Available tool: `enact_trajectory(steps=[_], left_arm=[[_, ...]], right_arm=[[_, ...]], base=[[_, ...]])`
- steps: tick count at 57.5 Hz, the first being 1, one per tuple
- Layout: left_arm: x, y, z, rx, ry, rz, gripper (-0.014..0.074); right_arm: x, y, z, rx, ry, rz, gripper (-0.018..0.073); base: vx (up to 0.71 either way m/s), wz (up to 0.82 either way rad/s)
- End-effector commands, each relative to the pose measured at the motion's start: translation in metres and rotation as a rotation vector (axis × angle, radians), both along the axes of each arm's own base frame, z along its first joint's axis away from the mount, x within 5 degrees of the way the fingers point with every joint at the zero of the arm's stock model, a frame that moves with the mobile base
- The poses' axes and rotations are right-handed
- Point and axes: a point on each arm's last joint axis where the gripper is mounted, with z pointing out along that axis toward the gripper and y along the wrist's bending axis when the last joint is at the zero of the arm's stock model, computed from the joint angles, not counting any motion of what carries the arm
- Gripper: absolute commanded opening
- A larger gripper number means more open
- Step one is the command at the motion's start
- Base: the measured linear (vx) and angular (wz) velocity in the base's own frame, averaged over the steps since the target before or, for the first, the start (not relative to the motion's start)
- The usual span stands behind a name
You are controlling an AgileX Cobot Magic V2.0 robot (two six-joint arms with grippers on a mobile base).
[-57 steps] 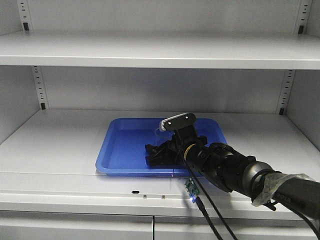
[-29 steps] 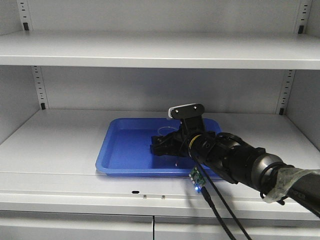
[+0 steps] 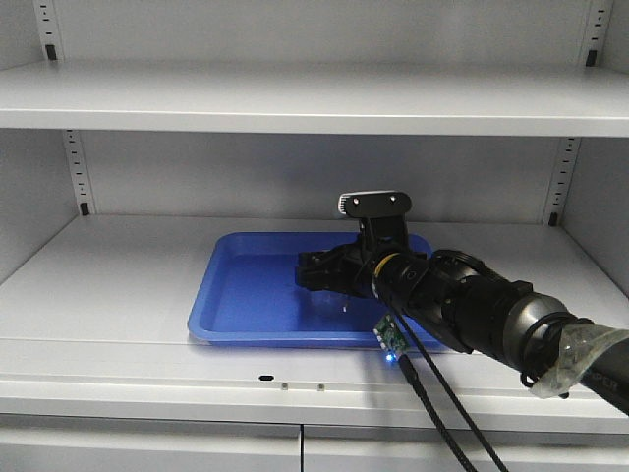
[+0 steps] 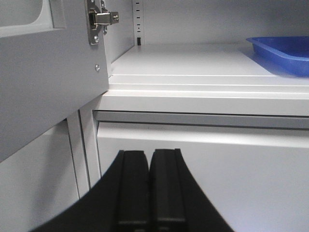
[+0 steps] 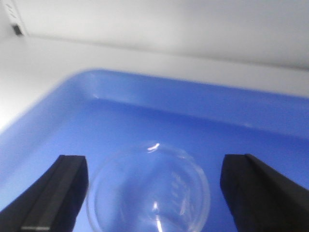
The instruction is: Pick beaker and place in left cabinet
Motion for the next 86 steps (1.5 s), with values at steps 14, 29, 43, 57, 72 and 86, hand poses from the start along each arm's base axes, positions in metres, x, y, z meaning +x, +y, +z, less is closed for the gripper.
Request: enact_trajectory(steps=[14,29,43,57,72,86], left_arm=[[-0.002,0.001,0.014,0.002,-0.115,0.014,-0.0006],[-0.002,0.001,0.014,0.002,-0.115,0.014,-0.0006],[-0.002,0.001,0.014,0.002,-0.115,0.014,-0.0006],[-0.002,0.001,0.014,0.002,-0.115,0.014,-0.0006],[-0.002,0.001,0.014,0.002,-0.115,0.014,-0.0006],[-0.002,0.001,0.014,0.002,-0.115,0.014,-0.0006]], right_arm=[[-0.019,0.0,0.06,0.042,-0.12,0.011,0.0585],[-0.031,0.003,0.071,0.004,-0.11,-0.005,0.0585],[-0.046,0.009,0.089,-0.019,-0.145,0.014,0.0585],[-0.058,0.024,0.089,-0.043,-0.119,0.031,0.0585],[-0.059,0.025,0.088,-0.056,-0.113,0.028,0.058],[-0.066,0.013,0.092,0.035,0.036,-0.068,0.0517]], base=[[0.0,0.0],[0.0,0.0],[0.0,0.0],[0.0,0.0],[0.0,0.0],[0.0,0.0]])
